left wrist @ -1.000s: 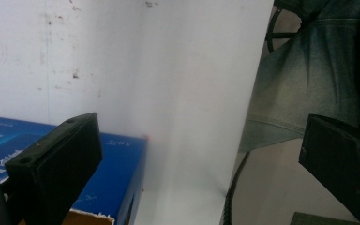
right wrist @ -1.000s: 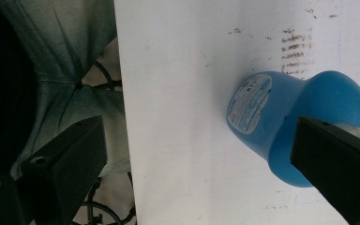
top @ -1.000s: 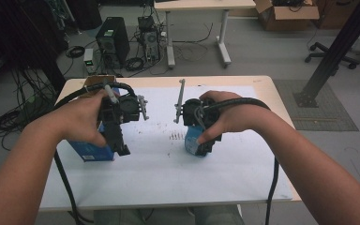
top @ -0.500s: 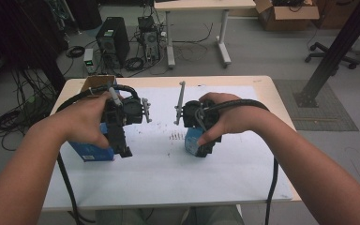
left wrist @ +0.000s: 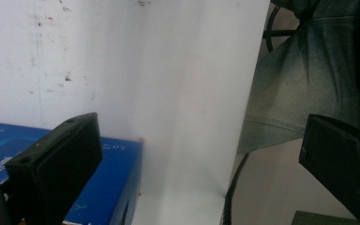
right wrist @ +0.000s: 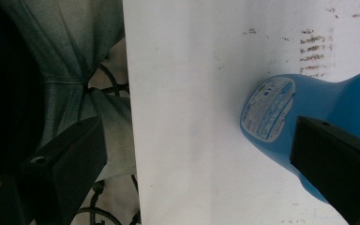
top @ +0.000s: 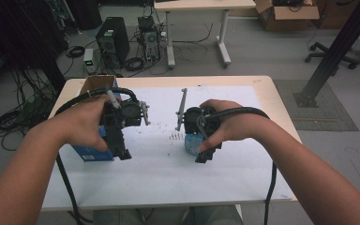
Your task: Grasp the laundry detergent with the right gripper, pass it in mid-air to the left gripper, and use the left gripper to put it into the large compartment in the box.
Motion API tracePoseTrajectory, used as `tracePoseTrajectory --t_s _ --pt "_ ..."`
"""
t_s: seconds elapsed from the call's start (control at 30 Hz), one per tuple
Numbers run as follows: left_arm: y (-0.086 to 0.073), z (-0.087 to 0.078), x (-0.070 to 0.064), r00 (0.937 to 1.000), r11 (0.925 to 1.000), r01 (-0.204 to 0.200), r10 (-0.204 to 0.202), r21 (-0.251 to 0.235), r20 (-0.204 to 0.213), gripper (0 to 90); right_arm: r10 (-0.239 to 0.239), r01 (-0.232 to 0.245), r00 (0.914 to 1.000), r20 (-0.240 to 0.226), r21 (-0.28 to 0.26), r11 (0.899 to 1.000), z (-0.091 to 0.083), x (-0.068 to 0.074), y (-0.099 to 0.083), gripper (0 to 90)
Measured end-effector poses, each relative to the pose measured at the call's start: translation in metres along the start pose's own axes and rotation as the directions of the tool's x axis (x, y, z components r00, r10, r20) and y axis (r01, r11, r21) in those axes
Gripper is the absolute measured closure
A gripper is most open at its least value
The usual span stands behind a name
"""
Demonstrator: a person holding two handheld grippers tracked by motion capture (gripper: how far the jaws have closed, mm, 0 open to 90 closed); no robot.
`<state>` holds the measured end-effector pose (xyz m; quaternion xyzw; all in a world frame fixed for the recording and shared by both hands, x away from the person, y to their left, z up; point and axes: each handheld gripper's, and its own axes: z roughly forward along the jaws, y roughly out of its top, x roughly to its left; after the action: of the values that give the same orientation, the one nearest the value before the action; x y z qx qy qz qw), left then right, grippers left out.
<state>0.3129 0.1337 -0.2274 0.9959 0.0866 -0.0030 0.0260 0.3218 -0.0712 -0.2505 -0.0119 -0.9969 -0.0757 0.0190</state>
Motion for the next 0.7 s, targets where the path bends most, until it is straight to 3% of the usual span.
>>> tracePoseTrajectory --t_s 0.3,0.7 --pt "0.0 0.002 -0.003 1.0 1.0 0.003 -0.003 -0.007 -0.001 0.2 0.003 -0.003 1.0 -0.006 -0.018 1.0 0.007 0.009 -0.012 4.5" --pt "0.009 0.01 -0.006 0.9999 0.9999 -0.016 0.016 0.005 0.003 0.2 0.055 -0.055 0.9985 -0.008 -0.053 0.997 0.017 0.01 -0.041 4.7"
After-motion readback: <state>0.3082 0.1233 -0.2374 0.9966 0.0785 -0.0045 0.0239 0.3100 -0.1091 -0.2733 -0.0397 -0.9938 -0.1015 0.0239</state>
